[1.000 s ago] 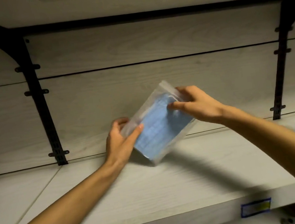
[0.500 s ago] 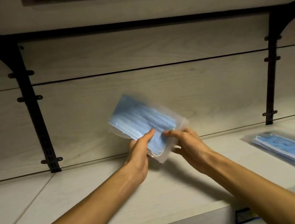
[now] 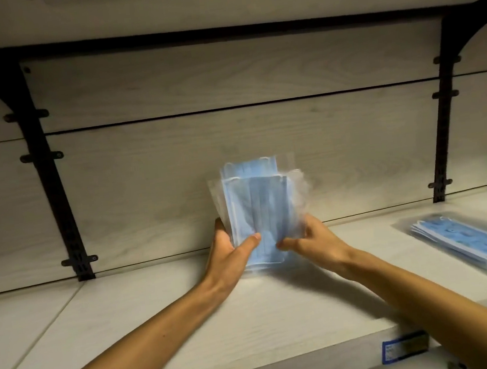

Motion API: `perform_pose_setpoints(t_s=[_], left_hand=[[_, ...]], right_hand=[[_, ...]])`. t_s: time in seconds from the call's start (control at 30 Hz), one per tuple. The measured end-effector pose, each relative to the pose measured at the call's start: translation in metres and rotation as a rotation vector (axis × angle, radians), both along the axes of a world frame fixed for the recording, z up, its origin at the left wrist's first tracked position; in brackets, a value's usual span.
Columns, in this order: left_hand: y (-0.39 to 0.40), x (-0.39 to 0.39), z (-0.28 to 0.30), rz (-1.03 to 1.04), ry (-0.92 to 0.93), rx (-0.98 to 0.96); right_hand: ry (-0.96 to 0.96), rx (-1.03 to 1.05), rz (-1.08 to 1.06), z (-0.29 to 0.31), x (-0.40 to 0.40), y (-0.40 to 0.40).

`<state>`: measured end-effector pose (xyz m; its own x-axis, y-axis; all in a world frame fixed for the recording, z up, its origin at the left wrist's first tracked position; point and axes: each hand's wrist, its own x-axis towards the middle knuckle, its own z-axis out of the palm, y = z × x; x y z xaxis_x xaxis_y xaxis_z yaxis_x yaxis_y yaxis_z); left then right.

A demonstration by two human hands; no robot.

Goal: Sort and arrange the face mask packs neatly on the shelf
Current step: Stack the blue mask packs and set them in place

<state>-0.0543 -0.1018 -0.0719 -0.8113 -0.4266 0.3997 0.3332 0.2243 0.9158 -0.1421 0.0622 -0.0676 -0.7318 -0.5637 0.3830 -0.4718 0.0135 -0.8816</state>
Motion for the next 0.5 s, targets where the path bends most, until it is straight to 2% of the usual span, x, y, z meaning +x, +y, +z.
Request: perform_pose_setpoints(t_s=[0.17,0.33,0.5], left_hand=[[-0.003,0.001,0.011,0.03,0.046,0.058],[-0.001,0.004,0.004,-0.001,-0.084,0.118],[-0.011,0.005,0.011,0.038,-0.042,0.207]], right_hand=[[-0.057,-0.142,-0.094,0.003,-0.005,-0.01],[-0.137,-0.059,-0.112,-0.008,-0.003,-0.017],[-0.186,-0.019,-0.109,-0.004,-0.001,-0.004]])
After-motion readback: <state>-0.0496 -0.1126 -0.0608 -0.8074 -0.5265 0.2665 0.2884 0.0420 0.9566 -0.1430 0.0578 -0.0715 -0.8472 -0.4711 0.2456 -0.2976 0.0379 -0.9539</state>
